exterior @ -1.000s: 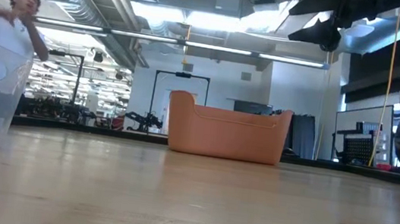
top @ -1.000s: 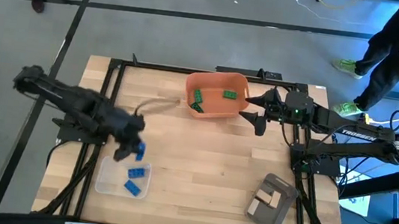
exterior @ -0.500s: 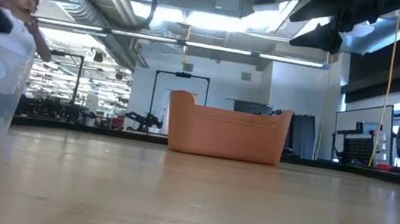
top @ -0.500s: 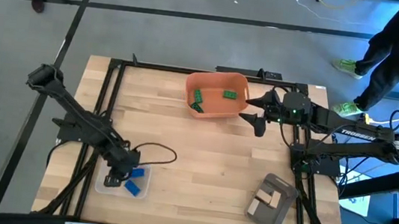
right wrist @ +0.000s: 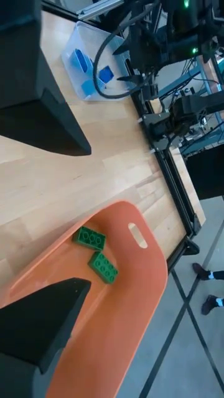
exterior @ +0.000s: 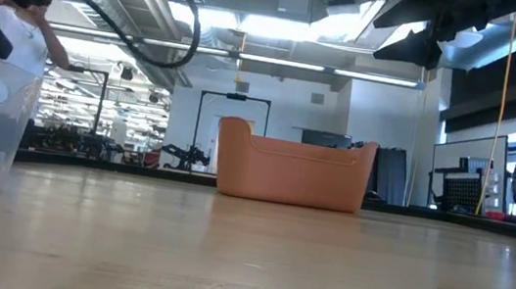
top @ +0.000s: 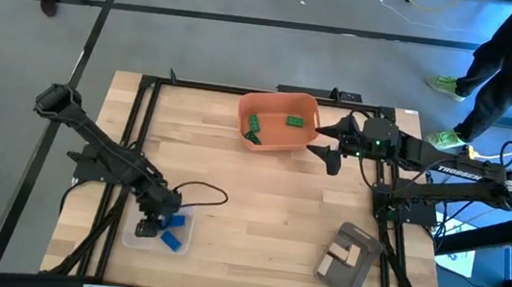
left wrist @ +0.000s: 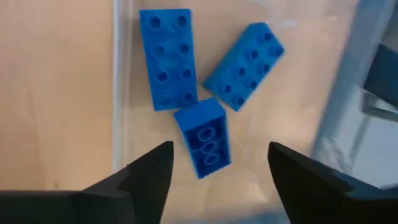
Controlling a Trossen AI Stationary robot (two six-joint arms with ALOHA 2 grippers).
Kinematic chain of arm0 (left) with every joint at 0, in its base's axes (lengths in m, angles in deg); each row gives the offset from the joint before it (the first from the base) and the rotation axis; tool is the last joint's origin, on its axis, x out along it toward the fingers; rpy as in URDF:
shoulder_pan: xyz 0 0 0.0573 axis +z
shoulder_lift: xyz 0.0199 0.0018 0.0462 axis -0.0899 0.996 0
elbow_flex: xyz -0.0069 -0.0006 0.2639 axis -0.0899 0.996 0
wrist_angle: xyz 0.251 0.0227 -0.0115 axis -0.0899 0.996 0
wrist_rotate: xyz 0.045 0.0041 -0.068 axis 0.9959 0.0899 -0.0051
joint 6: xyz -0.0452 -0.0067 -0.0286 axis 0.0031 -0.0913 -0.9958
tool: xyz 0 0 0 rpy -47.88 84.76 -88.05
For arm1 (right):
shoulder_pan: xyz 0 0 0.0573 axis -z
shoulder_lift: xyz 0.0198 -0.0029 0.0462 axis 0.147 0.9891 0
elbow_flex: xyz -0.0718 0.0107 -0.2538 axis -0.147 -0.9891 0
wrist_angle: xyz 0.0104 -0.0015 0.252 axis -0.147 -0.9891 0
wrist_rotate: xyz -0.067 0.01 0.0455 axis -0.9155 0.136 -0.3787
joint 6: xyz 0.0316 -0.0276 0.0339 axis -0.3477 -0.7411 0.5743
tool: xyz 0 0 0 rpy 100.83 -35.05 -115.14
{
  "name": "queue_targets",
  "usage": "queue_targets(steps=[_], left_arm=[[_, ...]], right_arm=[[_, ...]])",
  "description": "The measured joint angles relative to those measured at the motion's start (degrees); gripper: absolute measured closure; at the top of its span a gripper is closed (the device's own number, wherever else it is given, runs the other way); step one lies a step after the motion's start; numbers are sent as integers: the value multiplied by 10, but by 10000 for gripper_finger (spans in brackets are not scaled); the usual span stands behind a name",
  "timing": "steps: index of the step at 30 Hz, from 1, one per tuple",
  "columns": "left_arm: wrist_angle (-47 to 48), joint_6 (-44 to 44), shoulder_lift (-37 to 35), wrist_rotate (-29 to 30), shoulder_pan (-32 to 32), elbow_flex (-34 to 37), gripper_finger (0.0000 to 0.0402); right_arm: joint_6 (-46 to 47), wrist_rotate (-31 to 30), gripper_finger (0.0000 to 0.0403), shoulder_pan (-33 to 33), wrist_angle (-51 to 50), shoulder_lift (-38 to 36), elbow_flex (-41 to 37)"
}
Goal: Sort & place blocks by color
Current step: Return to Home Position
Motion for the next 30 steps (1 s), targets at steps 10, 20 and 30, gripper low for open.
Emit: queue_targets(steps=[10, 20, 30], left_arm=[[-22, 4, -111, -102, 106, -13, 143], [-45, 185, -207, 179, 301, -122, 153], [-278, 287, -246, 239, 414, -87, 286]], right_arm=[[0, 0, 67, 0, 6, 0, 0], [3, 0, 67, 0, 5, 0, 0], [7, 1, 67, 0, 5, 0, 0]])
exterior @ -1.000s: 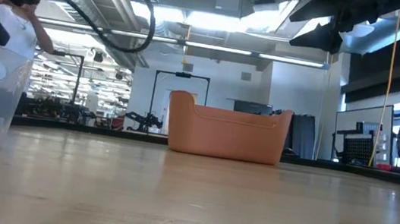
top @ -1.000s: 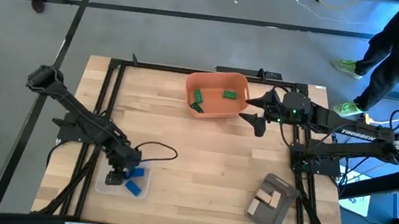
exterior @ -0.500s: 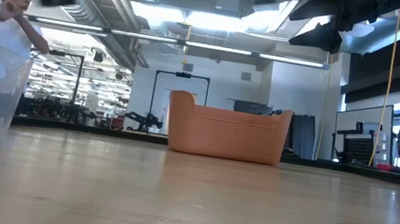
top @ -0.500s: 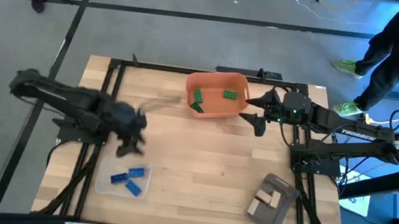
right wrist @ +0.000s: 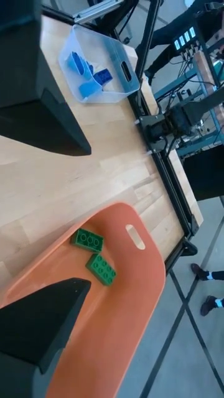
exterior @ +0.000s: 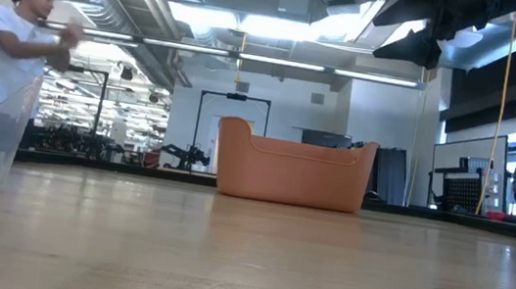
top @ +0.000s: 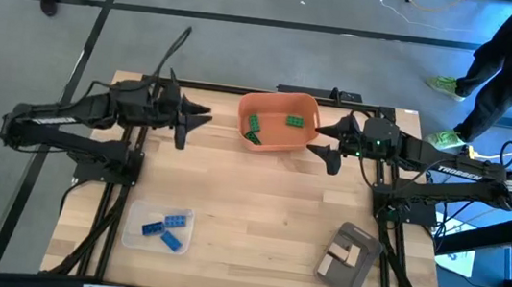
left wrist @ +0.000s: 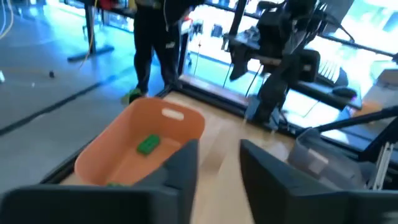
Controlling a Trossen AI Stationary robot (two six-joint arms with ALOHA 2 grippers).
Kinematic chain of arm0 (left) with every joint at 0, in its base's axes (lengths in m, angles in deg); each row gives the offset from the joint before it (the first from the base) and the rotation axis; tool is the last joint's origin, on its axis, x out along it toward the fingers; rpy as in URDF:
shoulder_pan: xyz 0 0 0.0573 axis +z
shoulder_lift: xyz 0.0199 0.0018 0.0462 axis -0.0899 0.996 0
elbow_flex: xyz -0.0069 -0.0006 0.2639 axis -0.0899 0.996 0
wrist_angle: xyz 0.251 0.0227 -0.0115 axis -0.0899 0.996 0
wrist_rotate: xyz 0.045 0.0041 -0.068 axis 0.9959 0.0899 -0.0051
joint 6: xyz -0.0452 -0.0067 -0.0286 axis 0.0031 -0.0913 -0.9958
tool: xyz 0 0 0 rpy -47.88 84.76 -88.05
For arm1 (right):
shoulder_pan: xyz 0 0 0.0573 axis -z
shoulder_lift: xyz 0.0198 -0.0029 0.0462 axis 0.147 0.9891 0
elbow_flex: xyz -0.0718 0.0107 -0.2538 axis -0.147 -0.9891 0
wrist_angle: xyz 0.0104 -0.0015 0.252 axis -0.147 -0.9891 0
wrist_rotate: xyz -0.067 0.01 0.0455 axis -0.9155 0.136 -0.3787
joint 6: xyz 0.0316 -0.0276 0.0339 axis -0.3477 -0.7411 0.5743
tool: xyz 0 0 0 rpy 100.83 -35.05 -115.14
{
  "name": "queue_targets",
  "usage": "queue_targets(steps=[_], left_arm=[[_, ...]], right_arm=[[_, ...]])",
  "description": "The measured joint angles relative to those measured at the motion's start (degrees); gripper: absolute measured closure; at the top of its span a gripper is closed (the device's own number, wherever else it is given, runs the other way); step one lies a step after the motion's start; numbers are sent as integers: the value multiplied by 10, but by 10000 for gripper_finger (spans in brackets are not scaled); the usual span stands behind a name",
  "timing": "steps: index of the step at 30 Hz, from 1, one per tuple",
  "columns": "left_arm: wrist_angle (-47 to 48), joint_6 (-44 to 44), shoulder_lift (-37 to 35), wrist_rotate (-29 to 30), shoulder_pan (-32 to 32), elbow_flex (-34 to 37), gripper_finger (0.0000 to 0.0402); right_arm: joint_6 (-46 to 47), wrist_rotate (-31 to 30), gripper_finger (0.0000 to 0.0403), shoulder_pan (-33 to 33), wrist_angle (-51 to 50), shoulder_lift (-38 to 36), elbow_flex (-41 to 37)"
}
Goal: Sort & place blocks by color
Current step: Return to Home Position
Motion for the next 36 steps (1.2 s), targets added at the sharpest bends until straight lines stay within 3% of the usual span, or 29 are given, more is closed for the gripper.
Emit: queue_targets(steps=[4, 6, 12, 19, 27, 36], left_arm=[[-46, 2, 0, -2, -7, 23, 375], [-88, 2, 0, 0, -15, 40, 392], [-225, 1, 0, 13, -34, 107, 400], [-289, -1, -15, 18, -38, 158, 401], [-405, -14, -73, 42, -38, 263, 401], [-442, -32, -134, 65, -43, 344, 401]], right_arm=[[26, 0, 67, 0, 0, 0, 0], [26, 0, 67, 0, 0, 0, 0], [25, 1, 67, 0, 0, 0, 0], [24, 2, 67, 0, 3, 0, 0], [15, 1, 67, 0, 3, 0, 0], [-5, 1, 67, 0, 0, 0, 0]])
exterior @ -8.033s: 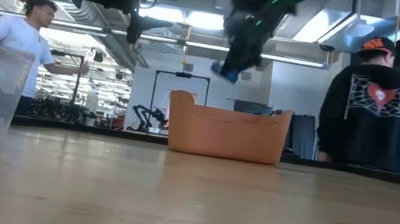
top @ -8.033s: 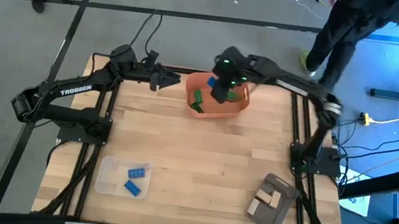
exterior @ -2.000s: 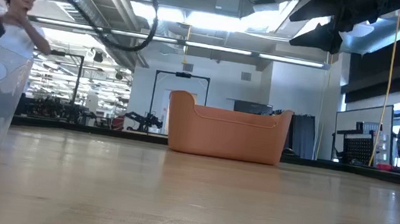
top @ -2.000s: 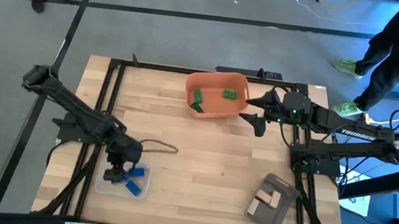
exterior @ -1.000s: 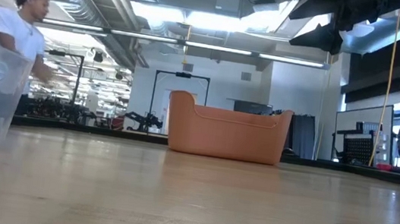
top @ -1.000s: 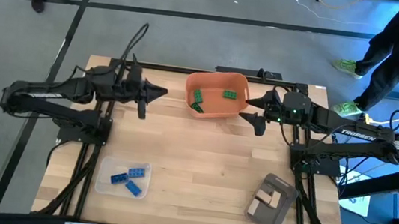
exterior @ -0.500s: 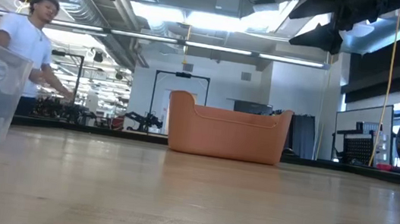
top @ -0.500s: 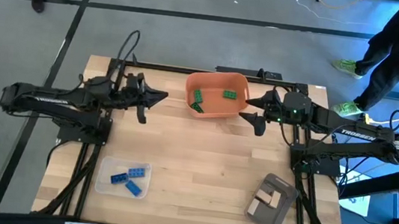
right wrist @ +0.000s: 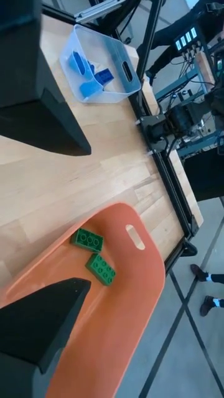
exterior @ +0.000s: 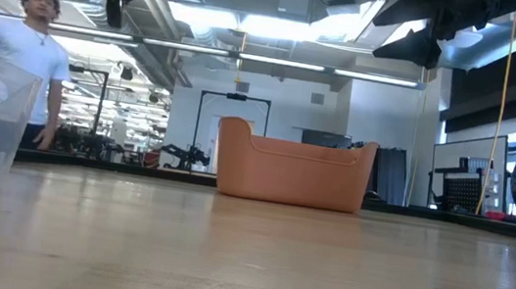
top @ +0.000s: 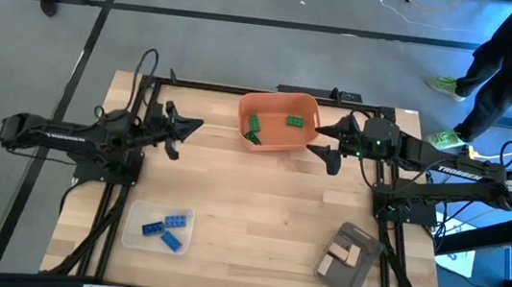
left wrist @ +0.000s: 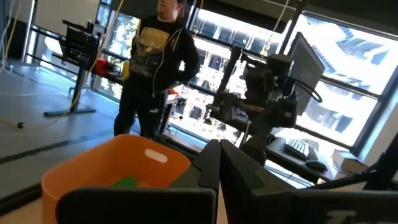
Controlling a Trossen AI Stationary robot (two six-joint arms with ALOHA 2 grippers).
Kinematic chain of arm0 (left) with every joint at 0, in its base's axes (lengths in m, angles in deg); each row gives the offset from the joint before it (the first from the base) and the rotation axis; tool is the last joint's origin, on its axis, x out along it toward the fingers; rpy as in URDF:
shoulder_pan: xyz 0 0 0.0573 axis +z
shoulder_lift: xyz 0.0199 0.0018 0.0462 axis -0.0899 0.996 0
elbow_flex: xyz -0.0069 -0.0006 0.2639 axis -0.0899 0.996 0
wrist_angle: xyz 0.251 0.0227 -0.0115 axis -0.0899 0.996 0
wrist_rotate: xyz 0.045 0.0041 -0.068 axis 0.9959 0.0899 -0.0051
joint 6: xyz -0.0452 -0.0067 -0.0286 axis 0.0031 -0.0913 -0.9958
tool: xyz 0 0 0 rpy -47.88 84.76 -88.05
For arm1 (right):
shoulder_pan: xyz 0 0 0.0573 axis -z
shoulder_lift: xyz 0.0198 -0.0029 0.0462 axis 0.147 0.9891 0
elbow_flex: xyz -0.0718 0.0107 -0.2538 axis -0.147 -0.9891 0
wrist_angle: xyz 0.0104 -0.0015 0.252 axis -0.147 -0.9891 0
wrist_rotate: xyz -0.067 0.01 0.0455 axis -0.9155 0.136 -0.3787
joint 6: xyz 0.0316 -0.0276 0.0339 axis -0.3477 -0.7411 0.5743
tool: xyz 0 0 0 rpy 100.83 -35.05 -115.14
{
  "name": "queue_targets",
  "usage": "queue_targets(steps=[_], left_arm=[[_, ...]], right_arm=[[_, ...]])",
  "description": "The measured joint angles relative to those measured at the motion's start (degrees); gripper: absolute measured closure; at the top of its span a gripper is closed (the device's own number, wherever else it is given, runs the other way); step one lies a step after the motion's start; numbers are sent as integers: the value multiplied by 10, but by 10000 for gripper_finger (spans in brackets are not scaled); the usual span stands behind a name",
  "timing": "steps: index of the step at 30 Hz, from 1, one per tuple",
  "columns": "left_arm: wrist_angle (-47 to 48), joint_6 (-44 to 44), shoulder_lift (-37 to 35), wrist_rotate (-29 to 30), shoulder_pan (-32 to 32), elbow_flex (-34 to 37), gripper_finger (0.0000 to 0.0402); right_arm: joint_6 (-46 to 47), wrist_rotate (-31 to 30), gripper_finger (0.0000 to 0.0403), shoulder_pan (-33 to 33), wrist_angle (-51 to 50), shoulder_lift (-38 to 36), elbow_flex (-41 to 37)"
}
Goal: Sort & place blocks by color
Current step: Return to Home Position
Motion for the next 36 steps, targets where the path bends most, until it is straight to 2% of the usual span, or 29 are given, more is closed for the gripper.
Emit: queue_targets(steps=[8, 13, 19, 23, 29, 32, 36], left_arm=[[6, -1, -40, 13, -46, 53, 401], [10, 7, -131, 8, -64, 94, 401], [22, 16, -245, 1, -67, 157, 402], [118, 18, -309, 2, -66, 160, 401], [276, 0, -312, -32, -60, 159, 401], [280, 3, -312, -73, -51, 159, 401], [282, -2, -311, -76, -36, 159, 401]], right_arm=[[0, 0, 67, 0, 0, 0, 0], [2, 0, 67, 0, 0, 0, 0], [31, 28, 67, 0, 4, 0, 0], [33, 30, 67, 0, 4, 0, 0], [80, 30, 67, 0, 4, 0, 0], [91, 30, 67, 0, 4, 0, 0], [96, 29, 67, -1, 2, 0, 0]])
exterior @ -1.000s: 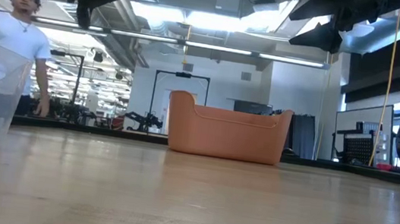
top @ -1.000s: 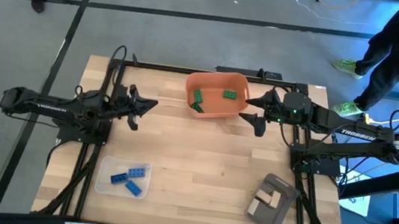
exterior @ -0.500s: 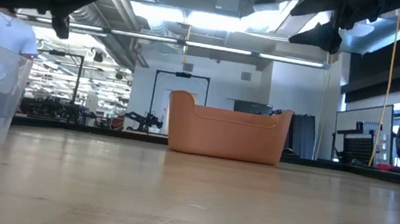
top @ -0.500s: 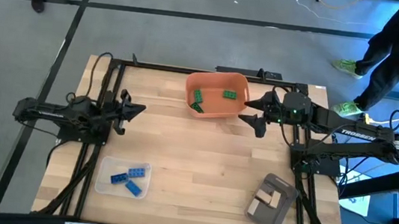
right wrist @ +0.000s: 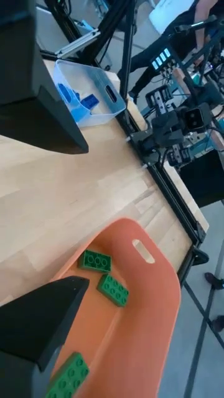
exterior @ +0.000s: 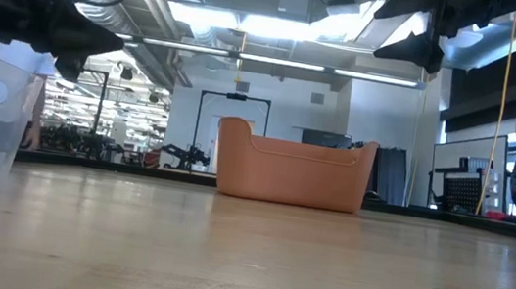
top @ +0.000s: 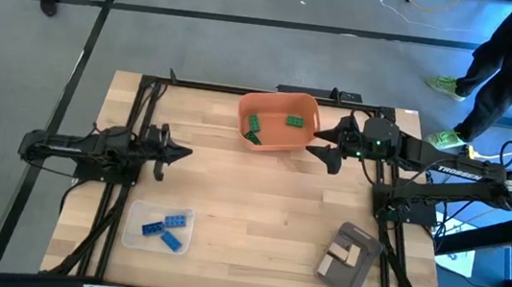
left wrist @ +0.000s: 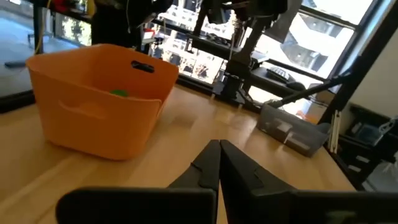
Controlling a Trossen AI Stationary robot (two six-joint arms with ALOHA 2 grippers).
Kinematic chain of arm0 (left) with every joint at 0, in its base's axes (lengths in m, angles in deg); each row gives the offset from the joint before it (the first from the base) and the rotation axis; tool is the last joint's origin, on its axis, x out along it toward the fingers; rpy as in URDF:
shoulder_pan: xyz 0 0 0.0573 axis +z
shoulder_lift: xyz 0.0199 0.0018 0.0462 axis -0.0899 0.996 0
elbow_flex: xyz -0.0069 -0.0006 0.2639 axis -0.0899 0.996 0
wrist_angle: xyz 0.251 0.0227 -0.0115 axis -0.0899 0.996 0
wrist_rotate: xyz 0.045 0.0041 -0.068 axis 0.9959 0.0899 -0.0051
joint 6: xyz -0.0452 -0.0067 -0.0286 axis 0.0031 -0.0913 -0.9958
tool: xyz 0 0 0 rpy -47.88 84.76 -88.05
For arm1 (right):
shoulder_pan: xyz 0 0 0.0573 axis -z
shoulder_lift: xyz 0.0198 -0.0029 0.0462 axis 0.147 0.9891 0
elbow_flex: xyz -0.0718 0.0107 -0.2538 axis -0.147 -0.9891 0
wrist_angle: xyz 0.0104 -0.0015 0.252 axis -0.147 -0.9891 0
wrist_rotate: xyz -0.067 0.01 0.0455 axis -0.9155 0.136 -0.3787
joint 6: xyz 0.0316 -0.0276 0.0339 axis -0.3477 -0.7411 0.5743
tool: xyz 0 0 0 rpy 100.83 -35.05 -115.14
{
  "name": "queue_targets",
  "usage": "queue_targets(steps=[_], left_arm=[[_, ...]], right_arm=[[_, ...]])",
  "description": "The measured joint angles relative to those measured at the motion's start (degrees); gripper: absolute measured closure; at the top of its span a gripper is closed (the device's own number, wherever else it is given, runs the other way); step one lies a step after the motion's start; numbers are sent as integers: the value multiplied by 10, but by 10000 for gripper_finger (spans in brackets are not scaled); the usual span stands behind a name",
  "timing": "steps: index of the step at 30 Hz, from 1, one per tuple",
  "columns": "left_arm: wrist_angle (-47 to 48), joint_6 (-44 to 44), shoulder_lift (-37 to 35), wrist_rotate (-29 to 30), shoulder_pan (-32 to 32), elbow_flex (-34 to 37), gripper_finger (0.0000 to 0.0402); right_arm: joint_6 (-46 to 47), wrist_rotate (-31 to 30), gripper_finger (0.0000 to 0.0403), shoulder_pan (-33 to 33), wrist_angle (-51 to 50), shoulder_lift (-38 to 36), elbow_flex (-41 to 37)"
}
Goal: Sort & place blocks by color
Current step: Return to Home Position
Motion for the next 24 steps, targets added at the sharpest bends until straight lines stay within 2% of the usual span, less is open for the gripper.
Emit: queue_targets(steps=[7, 14, 18, 24], left_arm=[[0, -20, 3, -3, 1, 0, 401], [0, -19, 3, -2, 1, 0, 401], [0, -19, 3, -2, 1, 0, 401], [-1, -19, 3, -2, 1, 0, 401]], right_arm=[[10, 0, 71, 0, -1, 0, 0], [-13, 0, 118, 0, -2, -5, 0], [-40, 1, 184, 0, -13, -30, 0], [-66, 37, 342, -2, -11, -94, -9]])
